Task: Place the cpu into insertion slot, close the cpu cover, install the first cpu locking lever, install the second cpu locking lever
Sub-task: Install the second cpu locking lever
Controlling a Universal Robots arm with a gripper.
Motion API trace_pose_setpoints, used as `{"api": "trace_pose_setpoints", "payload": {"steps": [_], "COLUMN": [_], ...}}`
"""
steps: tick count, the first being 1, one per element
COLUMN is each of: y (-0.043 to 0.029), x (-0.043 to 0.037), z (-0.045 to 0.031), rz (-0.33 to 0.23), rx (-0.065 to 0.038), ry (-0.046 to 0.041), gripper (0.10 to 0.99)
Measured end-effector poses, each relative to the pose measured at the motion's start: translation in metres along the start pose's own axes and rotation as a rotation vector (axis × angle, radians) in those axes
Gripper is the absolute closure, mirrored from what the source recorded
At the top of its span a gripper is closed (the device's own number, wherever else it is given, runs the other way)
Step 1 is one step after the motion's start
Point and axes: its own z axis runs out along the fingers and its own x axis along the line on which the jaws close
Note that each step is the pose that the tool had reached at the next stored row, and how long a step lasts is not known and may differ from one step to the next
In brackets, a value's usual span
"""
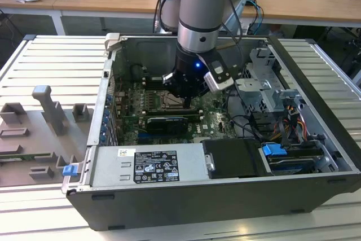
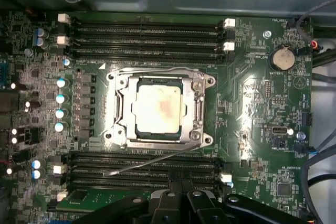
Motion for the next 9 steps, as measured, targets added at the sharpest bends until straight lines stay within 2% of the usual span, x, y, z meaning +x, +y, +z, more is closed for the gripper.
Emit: {"api": "trace_pose_setpoints", "payload": {"steps": [3,9], "y": [-0.0049,-0.0084], "x": [0.0002,0.0003], "z": [-0.0001,-0.0001], "rz": [0.0,0.0], "rx": [0.0,0.0], "ry": [0.0,0.0], "gripper": [0.98,0.98]}}
